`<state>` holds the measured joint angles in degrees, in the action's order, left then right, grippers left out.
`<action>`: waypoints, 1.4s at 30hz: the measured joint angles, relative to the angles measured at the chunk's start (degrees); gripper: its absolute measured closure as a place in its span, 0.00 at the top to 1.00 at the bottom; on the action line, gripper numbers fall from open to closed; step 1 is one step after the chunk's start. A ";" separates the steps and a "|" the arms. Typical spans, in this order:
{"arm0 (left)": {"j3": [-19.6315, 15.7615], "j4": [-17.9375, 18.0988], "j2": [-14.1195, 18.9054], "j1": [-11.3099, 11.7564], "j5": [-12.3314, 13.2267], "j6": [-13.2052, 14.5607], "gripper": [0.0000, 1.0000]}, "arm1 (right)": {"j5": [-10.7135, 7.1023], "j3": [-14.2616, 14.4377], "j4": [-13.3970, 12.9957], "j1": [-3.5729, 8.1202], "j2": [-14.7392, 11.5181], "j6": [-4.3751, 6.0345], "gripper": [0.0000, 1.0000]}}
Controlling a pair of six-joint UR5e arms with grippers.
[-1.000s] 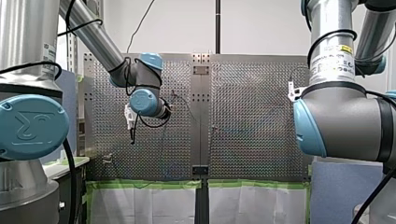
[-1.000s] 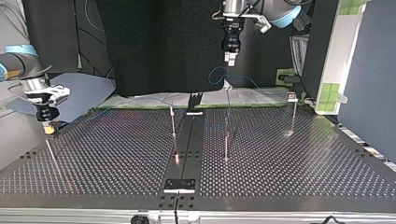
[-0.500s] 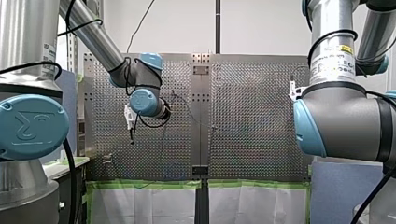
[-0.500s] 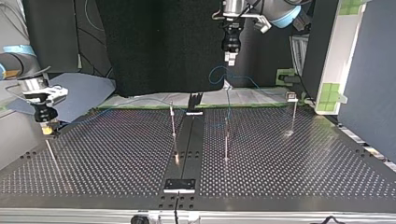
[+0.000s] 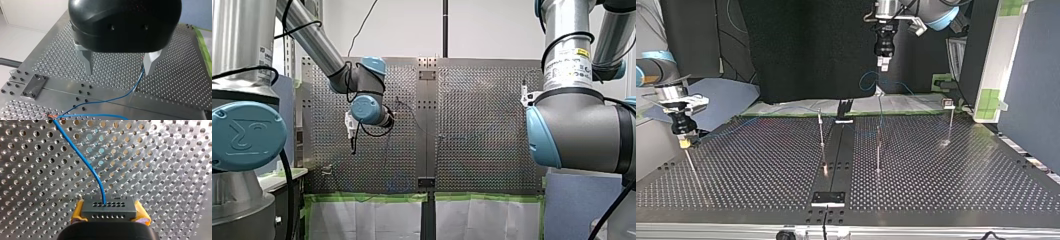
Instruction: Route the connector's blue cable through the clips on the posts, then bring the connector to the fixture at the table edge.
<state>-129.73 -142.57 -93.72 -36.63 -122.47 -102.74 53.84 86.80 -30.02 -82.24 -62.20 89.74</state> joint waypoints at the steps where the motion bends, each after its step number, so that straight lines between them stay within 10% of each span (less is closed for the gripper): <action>1: -0.01 0.00 0.00 0.05 0.00 0.00 1.00 | 0.01 0.01 -0.03 -0.02 0.00 0.01 0.00; 42: -0.04 0.07 -0.07 0.35 0.00 0.00 1.00 | 0.17 -1.19 5.60 -0.25 0.25 0.05 0.00</action>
<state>-129.77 -142.50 -93.79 -36.28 -122.47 -102.74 54.00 85.61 -24.42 -82.49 -61.95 89.79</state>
